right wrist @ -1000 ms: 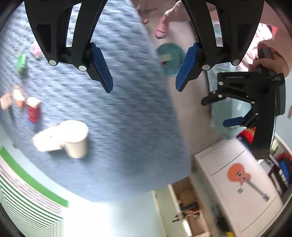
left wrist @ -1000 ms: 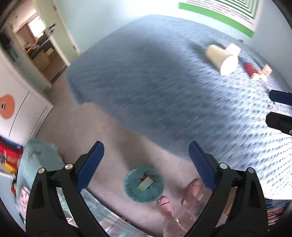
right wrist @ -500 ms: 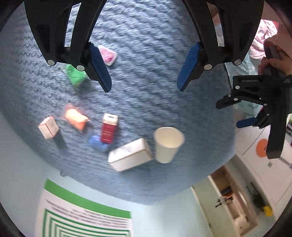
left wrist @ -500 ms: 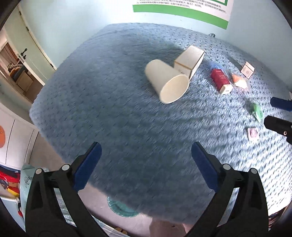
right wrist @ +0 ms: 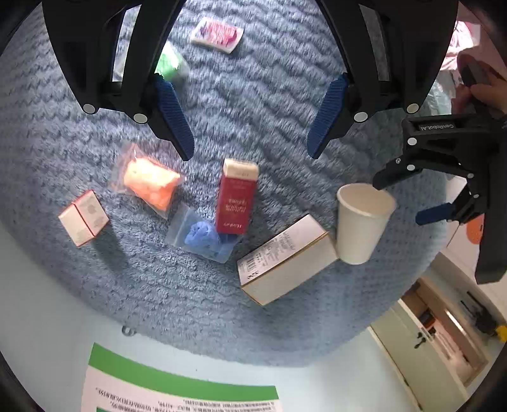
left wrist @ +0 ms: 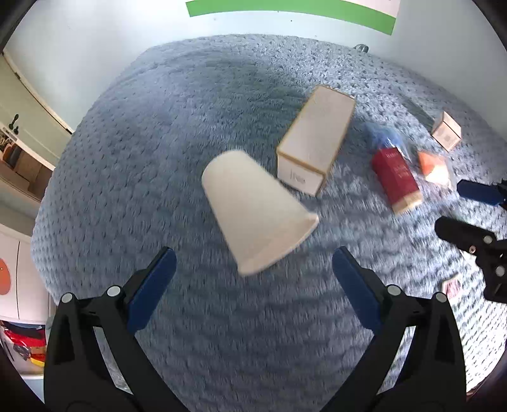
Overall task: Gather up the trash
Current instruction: 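Grasp the paper cup with the left tool while the right tool grasps the red box, then carry the paper cup and red box toward the teal bin with both tools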
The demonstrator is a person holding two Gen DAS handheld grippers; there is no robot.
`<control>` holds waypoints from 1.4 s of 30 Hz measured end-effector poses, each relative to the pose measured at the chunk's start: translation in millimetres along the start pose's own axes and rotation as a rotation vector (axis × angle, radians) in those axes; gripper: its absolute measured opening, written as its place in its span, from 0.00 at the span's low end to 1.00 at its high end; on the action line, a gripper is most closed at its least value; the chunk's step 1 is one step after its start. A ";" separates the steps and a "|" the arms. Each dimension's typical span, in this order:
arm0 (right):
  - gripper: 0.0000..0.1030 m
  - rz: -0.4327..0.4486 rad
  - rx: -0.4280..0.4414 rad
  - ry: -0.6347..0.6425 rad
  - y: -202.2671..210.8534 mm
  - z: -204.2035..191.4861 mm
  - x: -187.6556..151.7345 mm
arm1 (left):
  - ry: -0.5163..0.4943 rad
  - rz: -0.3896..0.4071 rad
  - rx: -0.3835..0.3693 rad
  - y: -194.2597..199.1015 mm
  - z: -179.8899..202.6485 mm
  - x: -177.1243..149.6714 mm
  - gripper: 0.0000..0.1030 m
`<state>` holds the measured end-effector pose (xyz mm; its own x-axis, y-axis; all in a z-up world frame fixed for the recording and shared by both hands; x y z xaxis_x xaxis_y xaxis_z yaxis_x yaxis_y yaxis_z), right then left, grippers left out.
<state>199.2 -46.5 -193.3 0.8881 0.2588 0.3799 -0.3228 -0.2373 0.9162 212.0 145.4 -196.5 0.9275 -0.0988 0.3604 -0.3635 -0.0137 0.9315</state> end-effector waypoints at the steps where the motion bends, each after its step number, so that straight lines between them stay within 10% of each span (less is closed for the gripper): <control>1: 0.70 -0.003 -0.001 -0.005 -3.2 1.5 2.7 | 0.001 -0.004 -0.003 -2.9 -0.2 3.2 0.94; 17: 0.61 -0.089 -0.002 -0.059 -53.4 20.1 13.7 | 0.042 -0.072 -0.029 -42.7 -4.7 17.7 0.95; 23: 0.30 -0.127 -0.054 -0.057 -70.2 22.1 7.7 | 0.072 -0.113 -0.015 -57.4 -16.6 13.9 0.70; 42: 0.29 -0.026 -0.018 0.002 -16.8 10.2 9.8 | 0.101 -0.021 -0.008 -19.4 -43.3 -0.9 0.49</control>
<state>216.6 -49.5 -206.3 0.8957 0.2661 0.3561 -0.3056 -0.2132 0.9280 221.9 188.8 -212.7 0.9392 0.0027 0.3433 -0.3432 -0.0066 0.9392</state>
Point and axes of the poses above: each gripper's, at about its wrist camera, not at the fingertips, and y roughly against the way its jaws point, z to its right, x to its top, the point moved 8 cm from there along -y, roughly the way its jaws point, and after that the axes turned 9 degrees about y, right-handed, at the moved point
